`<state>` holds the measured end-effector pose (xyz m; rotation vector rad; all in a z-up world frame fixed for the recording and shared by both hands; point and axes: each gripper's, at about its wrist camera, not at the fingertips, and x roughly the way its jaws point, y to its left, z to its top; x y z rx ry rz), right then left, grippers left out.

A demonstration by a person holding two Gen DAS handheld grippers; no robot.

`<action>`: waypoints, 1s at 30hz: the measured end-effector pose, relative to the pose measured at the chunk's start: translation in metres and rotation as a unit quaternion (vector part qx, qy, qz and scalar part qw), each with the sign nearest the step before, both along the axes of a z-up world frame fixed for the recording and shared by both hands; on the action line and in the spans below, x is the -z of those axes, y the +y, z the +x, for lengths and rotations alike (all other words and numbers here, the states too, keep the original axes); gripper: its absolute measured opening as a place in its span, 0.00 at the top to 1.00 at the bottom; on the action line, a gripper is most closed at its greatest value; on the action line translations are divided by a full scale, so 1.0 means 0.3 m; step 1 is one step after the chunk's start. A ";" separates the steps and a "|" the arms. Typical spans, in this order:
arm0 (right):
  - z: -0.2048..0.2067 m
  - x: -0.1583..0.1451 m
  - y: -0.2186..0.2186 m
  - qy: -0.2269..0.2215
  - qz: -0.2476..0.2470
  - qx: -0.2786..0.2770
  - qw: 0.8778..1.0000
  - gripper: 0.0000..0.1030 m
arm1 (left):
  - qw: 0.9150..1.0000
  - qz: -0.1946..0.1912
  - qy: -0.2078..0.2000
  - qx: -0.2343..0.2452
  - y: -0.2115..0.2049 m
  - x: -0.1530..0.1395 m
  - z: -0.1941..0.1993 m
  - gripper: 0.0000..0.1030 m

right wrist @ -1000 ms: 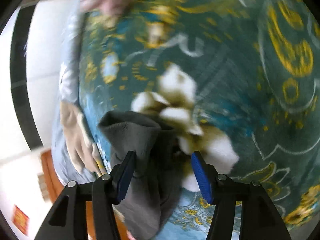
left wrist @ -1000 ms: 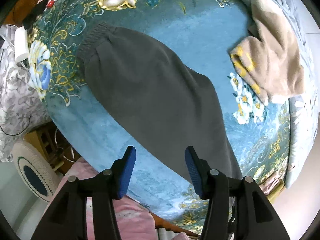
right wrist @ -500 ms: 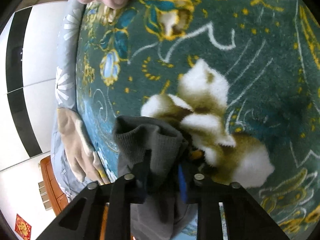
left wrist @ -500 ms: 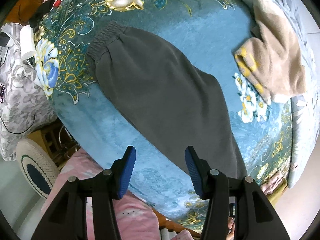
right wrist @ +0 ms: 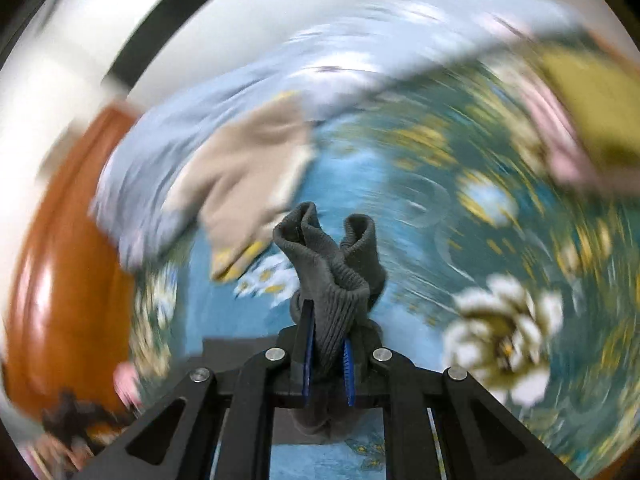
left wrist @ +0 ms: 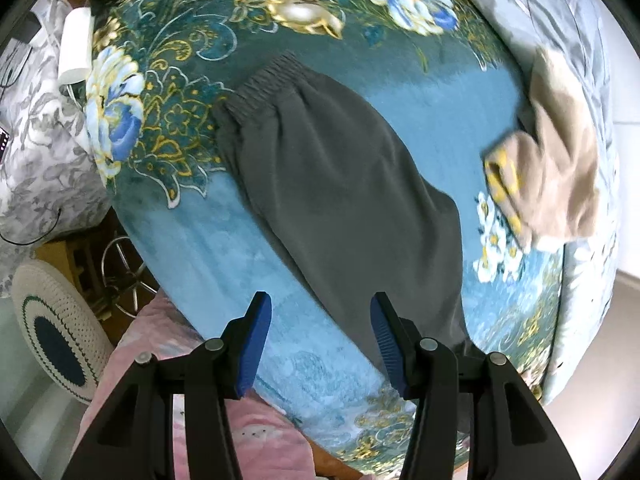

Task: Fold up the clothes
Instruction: 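Fold the held cuffs with the right gripper over toward the waistband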

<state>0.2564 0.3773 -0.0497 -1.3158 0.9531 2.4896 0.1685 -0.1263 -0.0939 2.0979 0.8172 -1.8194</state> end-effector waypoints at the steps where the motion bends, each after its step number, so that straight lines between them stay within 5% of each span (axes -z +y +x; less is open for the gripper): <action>1: -0.036 -0.013 -0.073 0.000 0.019 -0.029 0.999 0.88 | 1.000 0.005 0.002 -0.007 -0.030 0.003 -0.008 0.49; 8: -0.222 -0.017 -0.583 -0.028 0.137 -0.197 0.971 0.88 | 0.999 0.033 0.001 -0.029 -0.234 0.029 -0.053 0.49; 16: -0.336 0.182 -0.978 -0.106 0.217 -0.273 0.931 0.87 | 0.999 0.049 0.014 -0.017 -0.469 0.053 -0.048 0.49; 21: -0.383 0.243 -1.101 -0.143 0.253 -0.288 0.912 0.83 | 0.997 0.059 0.010 -0.040 -0.576 0.088 -0.047 0.48; 23: -0.396 0.242 -1.129 -0.141 0.252 -0.296 0.910 0.79 | 0.997 0.063 0.006 -0.047 -0.598 0.102 -0.049 0.48; 26: -0.401 0.218 -1.159 -0.125 0.225 -0.322 0.911 0.59 | 0.996 0.069 -0.004 -0.050 -0.601 0.129 -0.053 0.48; 30: -0.400 0.179 -1.128 -0.110 0.178 -0.325 0.922 0.55 | 0.996 0.075 -0.014 -0.047 -0.574 0.156 -0.059 0.48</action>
